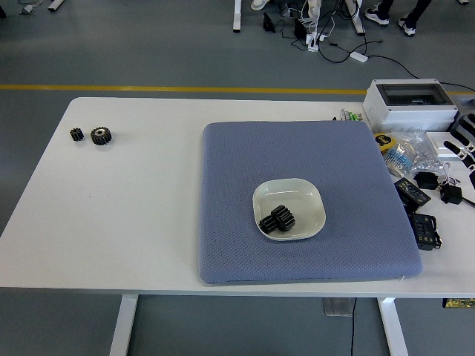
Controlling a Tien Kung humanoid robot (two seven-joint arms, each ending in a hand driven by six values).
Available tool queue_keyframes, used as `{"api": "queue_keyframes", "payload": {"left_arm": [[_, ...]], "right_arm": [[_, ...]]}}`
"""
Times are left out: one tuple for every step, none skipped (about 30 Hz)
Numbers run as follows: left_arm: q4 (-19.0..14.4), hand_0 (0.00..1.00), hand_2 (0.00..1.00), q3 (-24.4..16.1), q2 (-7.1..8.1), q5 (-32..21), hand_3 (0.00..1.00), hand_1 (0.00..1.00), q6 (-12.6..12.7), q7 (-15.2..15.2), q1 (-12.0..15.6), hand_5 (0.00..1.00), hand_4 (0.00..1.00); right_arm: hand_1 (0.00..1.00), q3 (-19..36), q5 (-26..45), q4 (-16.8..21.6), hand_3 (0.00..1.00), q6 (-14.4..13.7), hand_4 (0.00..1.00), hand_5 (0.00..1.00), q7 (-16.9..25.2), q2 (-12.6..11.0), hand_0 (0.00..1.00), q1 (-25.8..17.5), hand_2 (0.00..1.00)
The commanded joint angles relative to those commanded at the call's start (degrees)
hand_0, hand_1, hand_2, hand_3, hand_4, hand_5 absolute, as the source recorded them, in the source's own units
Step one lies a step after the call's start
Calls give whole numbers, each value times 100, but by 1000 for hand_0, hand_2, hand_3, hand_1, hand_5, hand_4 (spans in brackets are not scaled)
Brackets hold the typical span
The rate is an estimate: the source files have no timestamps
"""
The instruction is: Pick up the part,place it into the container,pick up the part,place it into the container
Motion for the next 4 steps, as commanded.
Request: {"api": "queue_keyframes", "payload": {"left_arm": [[0,712,661,-7,0,13,556,683,4,5,-4,580,645],[0,713,661,-10,0,30,555,684,6,9,-11,581,646],[0,713,661,5,0,40,555,684,3,10,-25,581,646],[0,713,661,19,0,38,555,684,2,9,-36,581,646]], "right_arm": [[761,-1,-17,1,705,-24,998,817,17,-7,762,7,800],[756,-2,-28,0,761,-41,998,815,30,-13,757,14,799],[756,5,-42,-3,761,-59,998,815,40,-16,757,21,799],[756,14,-50,-4,761,-71,998,815,49,-15,757,24,799]]}}
